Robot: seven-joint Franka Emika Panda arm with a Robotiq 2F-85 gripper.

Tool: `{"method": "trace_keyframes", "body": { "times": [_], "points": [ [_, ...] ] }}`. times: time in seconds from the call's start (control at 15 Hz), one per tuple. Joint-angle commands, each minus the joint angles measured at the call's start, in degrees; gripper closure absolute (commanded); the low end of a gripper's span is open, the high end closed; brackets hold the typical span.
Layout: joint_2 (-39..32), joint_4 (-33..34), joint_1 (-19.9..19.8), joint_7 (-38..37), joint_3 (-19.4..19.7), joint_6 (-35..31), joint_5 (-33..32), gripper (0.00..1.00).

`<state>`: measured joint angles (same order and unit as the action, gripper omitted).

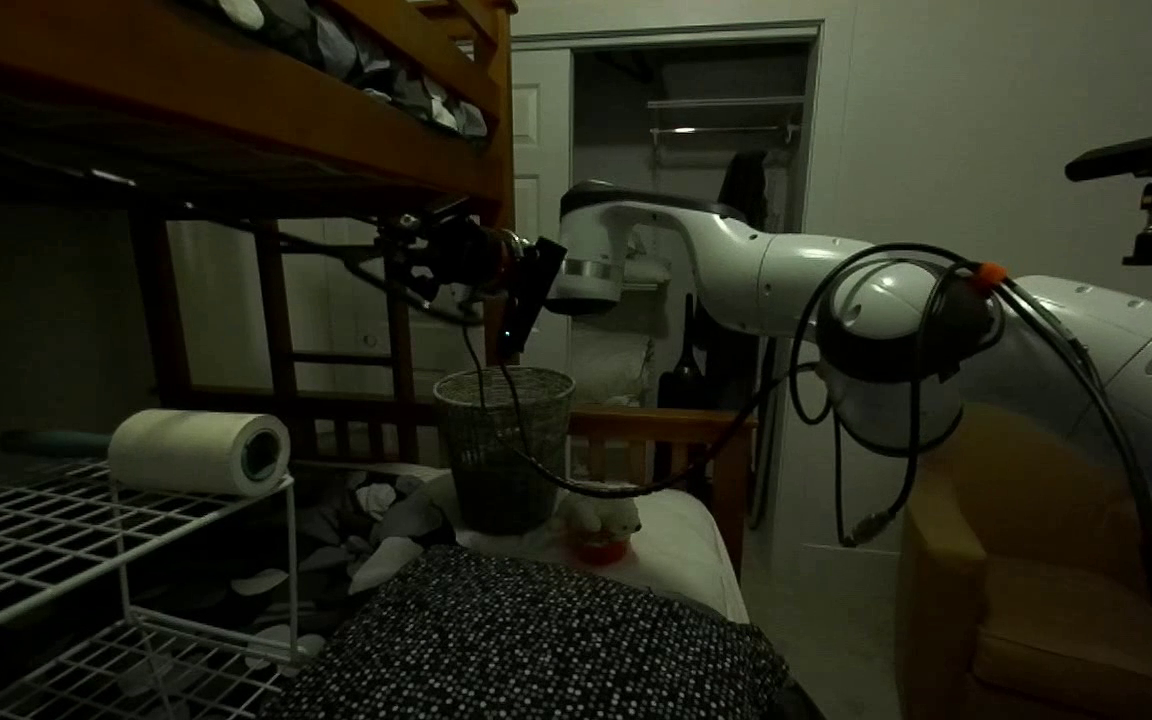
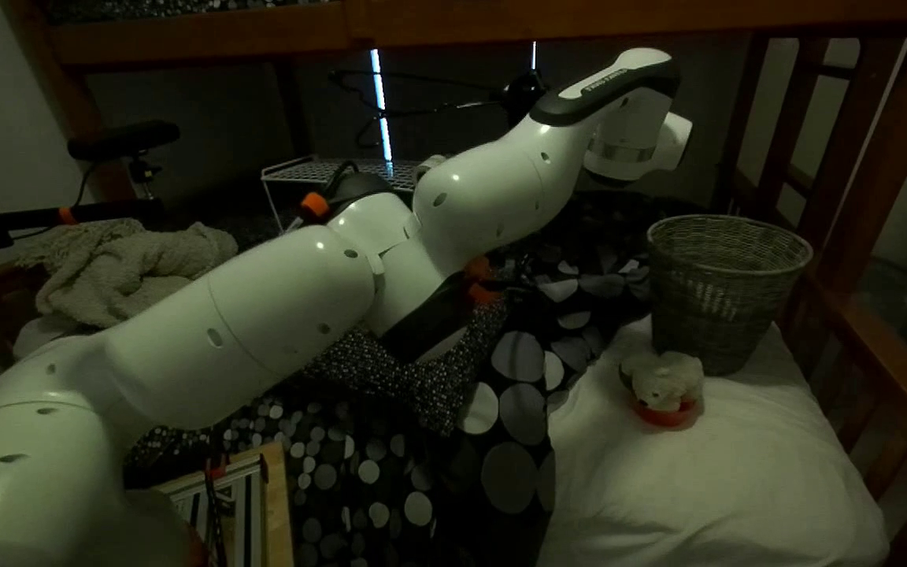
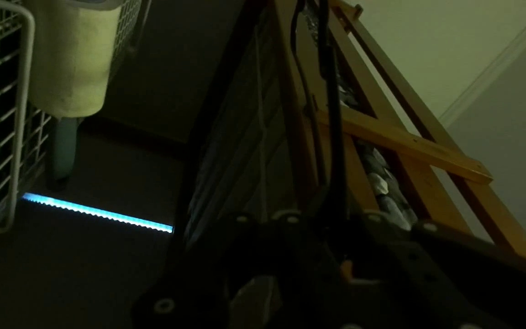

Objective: Remove the black hanger from the basket and put it on the top wire mesh rack of the white shoe rack

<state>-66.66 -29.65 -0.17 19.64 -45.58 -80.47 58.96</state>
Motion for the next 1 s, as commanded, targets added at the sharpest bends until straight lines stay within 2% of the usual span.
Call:
{"method": "trace_keyframes", "body": {
  "times": [0.0,0.07,0.2,0.27,0.4,0.67,0.93],
  "points": [
    [-0.5,1.1,0.7,-3.2,0.7,-0.2,1.0,0.98],
    [-0.8,1.5,1.0,-3.8,0.9,-0.3,1.1,0.93],
    [-0.7,1.3,1.1,-3.4,0.8,-0.3,1.1,0.93],
    [-0.7,1.3,1.0,-3.4,0.8,-0.3,1.1,0.98],
    [0.7,0.8,2.3,-6.1,3.7,-6.8,-1.1,0.98],
    [0.4,-0.1,5.0,-10.6,6.1,-14.5,-2.9,0.98],
    [0.8,-1.1,8.1,-16.6,7.8,-13.4,-5.2,0.98]
  ]
}}
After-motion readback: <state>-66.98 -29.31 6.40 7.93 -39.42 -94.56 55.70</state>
